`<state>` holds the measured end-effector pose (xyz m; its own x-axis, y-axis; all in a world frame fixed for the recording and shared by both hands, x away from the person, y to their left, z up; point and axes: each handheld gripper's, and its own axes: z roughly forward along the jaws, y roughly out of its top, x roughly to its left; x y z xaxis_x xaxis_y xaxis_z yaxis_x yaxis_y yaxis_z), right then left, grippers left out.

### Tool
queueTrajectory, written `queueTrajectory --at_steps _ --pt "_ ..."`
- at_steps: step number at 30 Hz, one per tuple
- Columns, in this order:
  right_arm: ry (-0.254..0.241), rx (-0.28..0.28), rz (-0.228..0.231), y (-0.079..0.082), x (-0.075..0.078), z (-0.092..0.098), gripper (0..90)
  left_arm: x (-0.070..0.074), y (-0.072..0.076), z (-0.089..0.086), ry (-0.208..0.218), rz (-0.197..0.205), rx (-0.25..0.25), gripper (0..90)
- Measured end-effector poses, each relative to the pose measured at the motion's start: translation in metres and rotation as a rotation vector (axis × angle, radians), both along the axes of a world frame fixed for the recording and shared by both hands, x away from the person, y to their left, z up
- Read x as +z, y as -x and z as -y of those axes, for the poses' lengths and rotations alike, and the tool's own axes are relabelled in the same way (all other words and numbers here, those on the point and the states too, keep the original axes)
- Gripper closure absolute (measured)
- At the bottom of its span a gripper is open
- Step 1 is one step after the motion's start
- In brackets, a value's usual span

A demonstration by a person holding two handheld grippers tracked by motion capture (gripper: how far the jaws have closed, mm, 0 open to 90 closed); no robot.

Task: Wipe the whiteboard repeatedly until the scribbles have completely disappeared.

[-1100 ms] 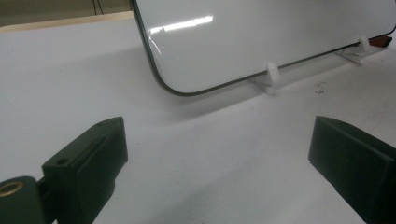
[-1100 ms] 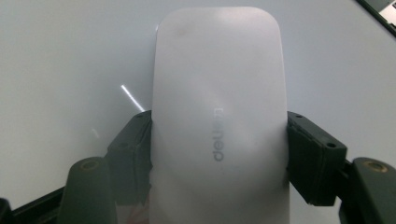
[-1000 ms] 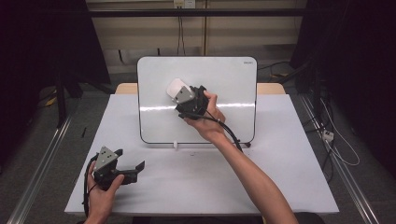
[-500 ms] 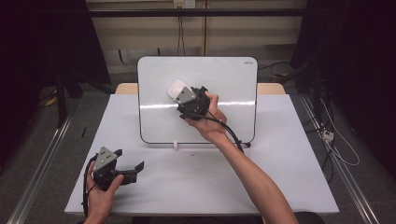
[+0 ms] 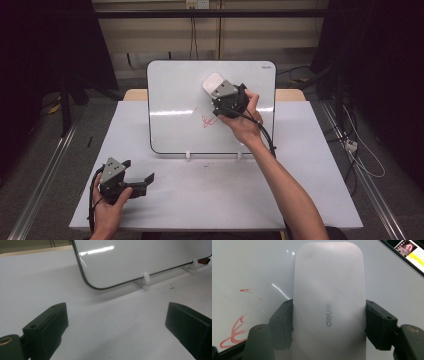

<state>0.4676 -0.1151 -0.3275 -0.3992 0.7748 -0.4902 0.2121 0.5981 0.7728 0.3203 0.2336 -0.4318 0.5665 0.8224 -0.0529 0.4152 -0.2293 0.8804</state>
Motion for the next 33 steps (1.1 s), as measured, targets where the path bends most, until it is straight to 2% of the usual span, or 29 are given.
queueTrajectory --at_steps 6,26,28,33 --pt "0.007 -0.015 0.007 0.003 -0.004 -0.004 31.7 0.0 0.0 0.0 0.003 0.002 0.002 4.6" --pt "0.052 0.074 -0.016 0.022 -0.033 -0.042 31.7 0.0 -0.001 0.003 -0.005 0.003 -0.011 4.6" --pt "0.066 0.089 -0.016 0.025 -0.037 -0.05 31.7 0.0 -0.001 0.004 -0.005 0.001 -0.013 4.6" --pt "0.07 0.1 -0.02 0.026 -0.038 -0.051 31.6 0.0 -0.002 0.004 -0.004 0.001 -0.017 4.6"
